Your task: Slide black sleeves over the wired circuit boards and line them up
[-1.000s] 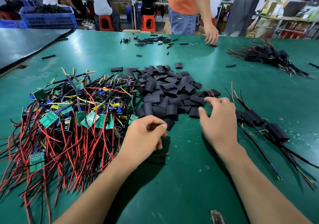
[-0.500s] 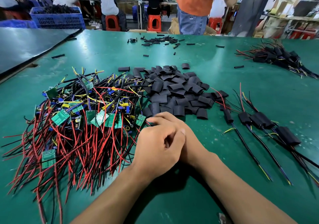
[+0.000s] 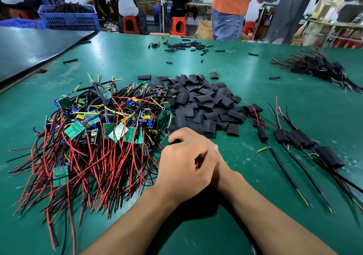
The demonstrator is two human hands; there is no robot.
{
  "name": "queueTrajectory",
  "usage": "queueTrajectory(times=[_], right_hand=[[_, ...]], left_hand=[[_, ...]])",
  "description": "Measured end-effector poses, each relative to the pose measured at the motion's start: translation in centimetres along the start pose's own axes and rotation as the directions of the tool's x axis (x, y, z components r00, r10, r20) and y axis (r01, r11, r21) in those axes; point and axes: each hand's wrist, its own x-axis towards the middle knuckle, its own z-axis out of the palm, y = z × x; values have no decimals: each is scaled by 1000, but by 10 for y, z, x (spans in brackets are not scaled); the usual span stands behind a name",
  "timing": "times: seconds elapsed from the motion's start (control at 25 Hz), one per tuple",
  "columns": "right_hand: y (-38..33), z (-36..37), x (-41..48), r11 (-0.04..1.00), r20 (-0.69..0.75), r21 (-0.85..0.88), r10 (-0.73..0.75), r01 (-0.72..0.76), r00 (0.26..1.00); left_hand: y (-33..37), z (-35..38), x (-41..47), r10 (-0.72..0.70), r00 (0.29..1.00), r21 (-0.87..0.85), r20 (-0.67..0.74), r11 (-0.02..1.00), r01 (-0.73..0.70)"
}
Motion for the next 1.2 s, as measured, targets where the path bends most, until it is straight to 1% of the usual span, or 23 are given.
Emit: queueTrajectory(times=[0.04, 0.08, 0.12, 0.16, 0.24, 0.32, 0.4, 0.44, 0.52, 0.64, 0.68, 0.72, 0.76, 0.84, 0.88, 0.96, 1.04, 1.12, 1.2], right_hand=[[-11, -2, -1, 999, -24, -8, -31, 31, 999], [-14, -2, 1, 995, 9, -37, -87, 88, 996], [-17, -3, 4, 985, 28, -99, -136, 138, 990], [-16, -4, 7, 982, 31, -95, -159, 161, 987], [-13, -5, 9, 983, -50, -9, -182, 181, 982], [-10, -6, 9, 979, -173, 52, -185, 196, 967], [-6, -10, 12, 976, -282, 127, -136, 178, 950], [-5, -12, 14, 967, -321, 205, -77, 149, 944], [-1, -19, 16, 934, -340, 341, 16, 107, 940], [2, -34, 15, 891, -351, 435, 35, 130, 936], [3, -40, 16, 857, -357, 495, 53, 141, 933], [3, -46, 16, 801, -359, 579, 83, 152, 929], [3, -52, 17, 718, -352, 678, 128, 158, 927], [4, -62, 17, 516, -294, 844, 214, 148, 931], [4, -66, 17, 433, -258, 891, 238, 136, 936], [2, -72, 16, 302, -198, 946, 249, 118, 948], [-1, -73, 15, 150, -119, 985, 245, 84, 962], [-5, -74, 14, -18, 13, 1000, 211, -9, 977], [-7, -73, 11, -162, 162, 976, 95, -146, 982]], left_hand=[[1, 0, 0, 10, 1000, -10, -22, 1000, -11], [5, -2, 1, 14, 1000, -42, -12, 999, -14], [5, -2, 2, 3, 1000, -39, -14, 999, -3], [5, -2, 3, -25, 1000, -46, -15, 999, 24], [4, -4, 5, -54, 999, -55, -9, 997, 53], [3, -5, 5, -62, 998, -75, -16, 995, 61], [1, -5, 5, -108, 994, -109, 12, 988, 109], [0, -4, 6, -134, 991, -131, 26, 982, 136], [-1, -3, 7, -195, 980, -147, 42, 969, 199], [-3, -2, 6, -278, 958, -175, 66, 942, 286], [-6, -1, 5, -294, 953, -181, 78, 935, 303], [-8, 1, 5, -314, 945, -173, 97, 929, 326], [-11, 2, 4, -344, 932, -154, 117, 921, 359], [-16, 6, 4, -406, 902, -113, 148, 899, 423], [-18, 7, 4, -433, 888, -111, 154, 886, 451], [-20, 8, 4, -477, 868, -112, 140, 863, 492], [-21, 7, 5, -486, 868, -113, 105, 861, 496], [-20, 5, 6, -479, 874, -171, 81, 857, 485], [-19, 4, 8, -502, 861, -241, 75, 829, 504]])
